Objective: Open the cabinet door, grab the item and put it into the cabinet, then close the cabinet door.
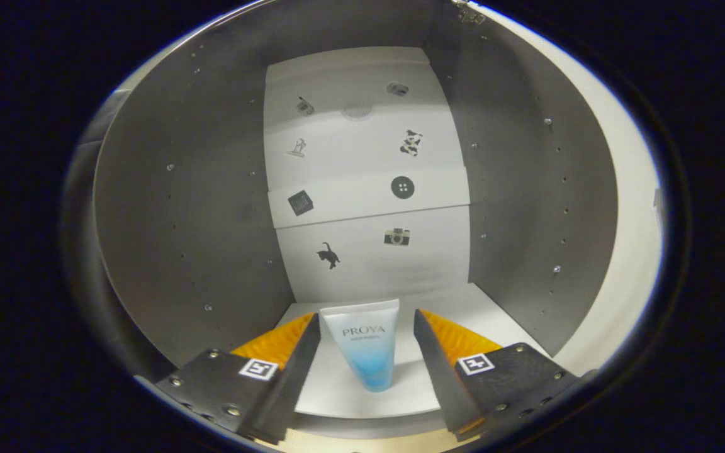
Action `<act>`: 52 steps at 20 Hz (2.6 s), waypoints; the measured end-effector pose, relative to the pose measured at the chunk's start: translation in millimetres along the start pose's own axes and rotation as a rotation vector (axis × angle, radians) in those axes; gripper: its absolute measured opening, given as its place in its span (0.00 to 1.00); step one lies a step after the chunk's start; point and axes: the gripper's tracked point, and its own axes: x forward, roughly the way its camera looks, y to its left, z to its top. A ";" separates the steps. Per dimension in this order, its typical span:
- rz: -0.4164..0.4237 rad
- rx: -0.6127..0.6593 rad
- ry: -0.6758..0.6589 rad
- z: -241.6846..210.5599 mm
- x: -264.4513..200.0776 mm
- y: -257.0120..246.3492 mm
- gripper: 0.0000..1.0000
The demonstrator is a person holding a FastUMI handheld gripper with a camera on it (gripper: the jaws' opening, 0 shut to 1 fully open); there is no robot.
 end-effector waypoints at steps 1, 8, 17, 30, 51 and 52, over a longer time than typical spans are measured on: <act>-0.003 -0.003 -0.008 2.8 -6.2 -0.7 0.91; -0.013 -0.057 -0.045 17.7 -91.4 4.2 0.98; -0.110 -0.086 -0.069 17.0 -271.6 -15.6 0.98; -0.342 -0.016 -0.098 19.9 -474.9 -151.2 0.98; -0.091 -0.032 -0.044 6.3 -410.0 -235.8 0.98; -0.057 -0.022 -0.041 4.5 -407.9 -226.7 0.98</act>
